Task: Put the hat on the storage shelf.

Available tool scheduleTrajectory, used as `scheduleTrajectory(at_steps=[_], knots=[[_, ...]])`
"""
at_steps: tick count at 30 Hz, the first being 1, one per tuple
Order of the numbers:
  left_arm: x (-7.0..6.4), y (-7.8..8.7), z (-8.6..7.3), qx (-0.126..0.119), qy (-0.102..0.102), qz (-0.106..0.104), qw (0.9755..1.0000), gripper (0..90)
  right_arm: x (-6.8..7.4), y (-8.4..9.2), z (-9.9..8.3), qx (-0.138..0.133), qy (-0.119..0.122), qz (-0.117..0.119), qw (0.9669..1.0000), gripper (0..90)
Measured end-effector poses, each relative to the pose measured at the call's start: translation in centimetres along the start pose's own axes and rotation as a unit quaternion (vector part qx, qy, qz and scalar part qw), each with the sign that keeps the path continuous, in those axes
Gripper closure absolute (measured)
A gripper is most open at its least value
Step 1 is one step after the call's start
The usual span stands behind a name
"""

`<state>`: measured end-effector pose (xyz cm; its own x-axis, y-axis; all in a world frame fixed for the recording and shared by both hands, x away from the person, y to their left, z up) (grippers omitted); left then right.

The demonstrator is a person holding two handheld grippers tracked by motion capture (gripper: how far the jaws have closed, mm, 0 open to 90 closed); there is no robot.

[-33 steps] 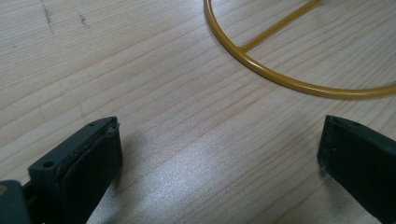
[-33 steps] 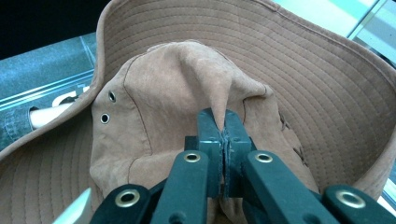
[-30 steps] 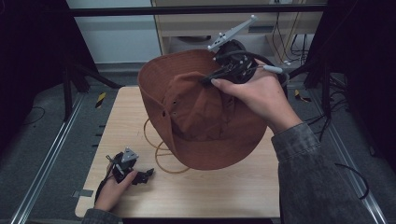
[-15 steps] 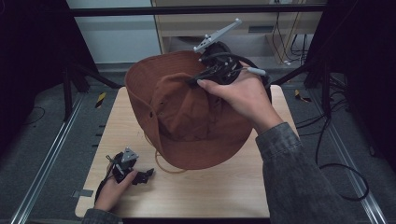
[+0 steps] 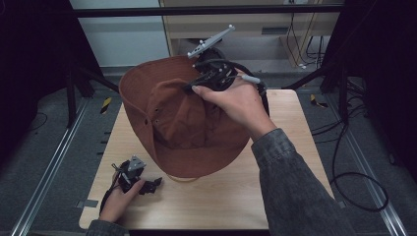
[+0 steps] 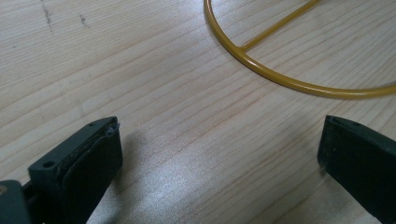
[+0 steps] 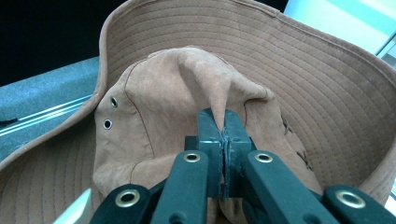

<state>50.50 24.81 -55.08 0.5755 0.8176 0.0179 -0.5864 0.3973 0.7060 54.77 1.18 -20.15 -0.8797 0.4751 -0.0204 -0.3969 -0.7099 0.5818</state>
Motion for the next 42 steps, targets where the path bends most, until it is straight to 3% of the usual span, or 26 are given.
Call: scheduleTrajectory(at_steps=[27, 42], knots=[[0.0, 0.0, 0.0, 0.0, 0.0, 0.0, 1.0, 0.0, 0.4, -3.4, 0.0, 0.015, -0.004, 0.012, 0.9998, 88.7], [0.0, 0.0, 0.0, 0.0, 0.0, 0.0, 1.0, 0.0, 0.2, -4.4, -0.7, 0.024, -0.011, 0.017, 0.9995, 88.7]])
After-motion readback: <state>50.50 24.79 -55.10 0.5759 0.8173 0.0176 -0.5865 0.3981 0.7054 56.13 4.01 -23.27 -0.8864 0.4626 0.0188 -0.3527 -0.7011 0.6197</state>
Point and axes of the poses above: each handheld gripper's, and its own axes: y roughly backward along the jaws, z roughly out of its top, x roughly to its left, the point moved 6 cm from there along -y, roughly forward along the jaws
